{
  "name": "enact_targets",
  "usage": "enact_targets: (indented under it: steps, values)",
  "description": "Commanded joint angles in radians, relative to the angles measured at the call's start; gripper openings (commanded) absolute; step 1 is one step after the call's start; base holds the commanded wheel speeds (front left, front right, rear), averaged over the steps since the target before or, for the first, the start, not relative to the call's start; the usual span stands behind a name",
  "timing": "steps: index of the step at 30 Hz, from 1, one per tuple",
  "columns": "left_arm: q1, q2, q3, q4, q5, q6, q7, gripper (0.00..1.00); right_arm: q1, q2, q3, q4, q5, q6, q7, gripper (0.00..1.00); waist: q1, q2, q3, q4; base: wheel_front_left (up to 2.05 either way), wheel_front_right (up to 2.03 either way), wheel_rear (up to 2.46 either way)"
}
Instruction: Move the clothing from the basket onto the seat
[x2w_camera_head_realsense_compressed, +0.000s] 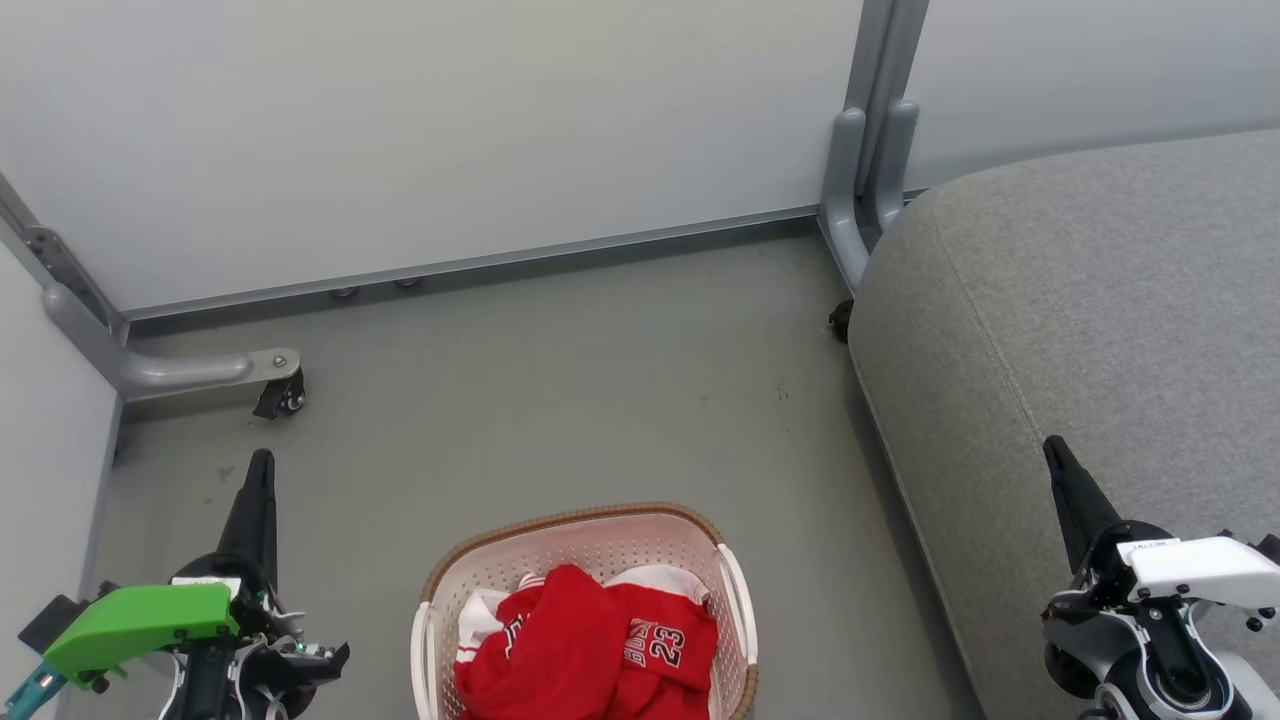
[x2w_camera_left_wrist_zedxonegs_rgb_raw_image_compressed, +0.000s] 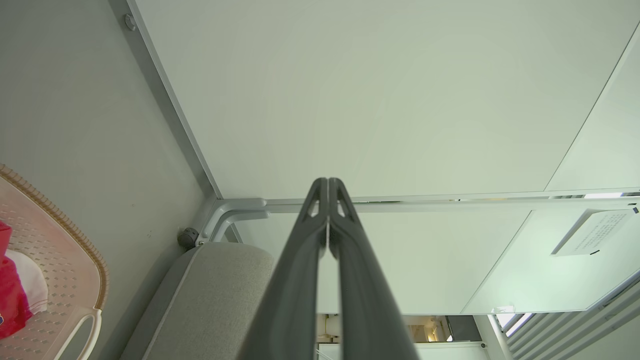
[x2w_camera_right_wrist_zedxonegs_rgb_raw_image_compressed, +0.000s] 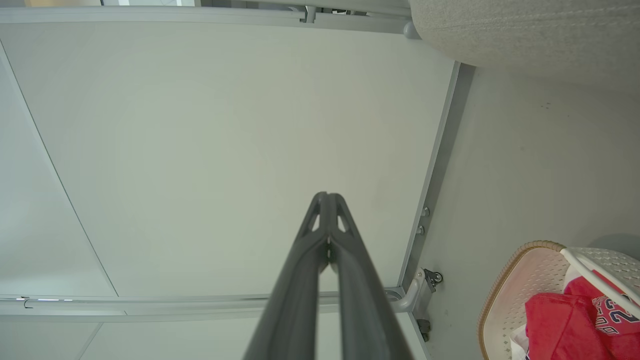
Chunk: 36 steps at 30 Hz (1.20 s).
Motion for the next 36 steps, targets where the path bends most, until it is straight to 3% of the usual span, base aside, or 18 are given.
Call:
enact_targets:
  steps: [1,29,30,36]
  values:
    - [-0.01,0.0,0.001,-0.002,-0.002,-0.004,0.002,0.0,-0.002,-0.006,0.001,-0.003,0.007,-0.001,-0.007,0.0,0.0,0.0081,0.0,0.0,0.0,0.0,0.0]
    - [-0.01,0.0,0.001,-0.002,-0.002,-0.004,0.002,0.0,-0.002,-0.008,0.003,-0.003,0.006,-0.001,-0.007,0.0,0.0,0.0081,0.0,0.0,0.0,0.0,0.0]
    - [0.0,0.0,0.0,0.0,0.0,0.0,-0.001,1.0,0.0,-0.001,0.002,-0.001,0.004,0.0,-0.004,1.0,0.0,0.0001,0.0,0.0,0.0,0.0,0.0]
    - [0.018,-0.006,-0.011,0.02,0.01,-0.001,-0.017,1.0,0.022,0.024,0.003,0.017,-0.02,0.0,-0.01,1.0,0.0,0.0002,0.001,0.001,0.0,0.0,0.0]
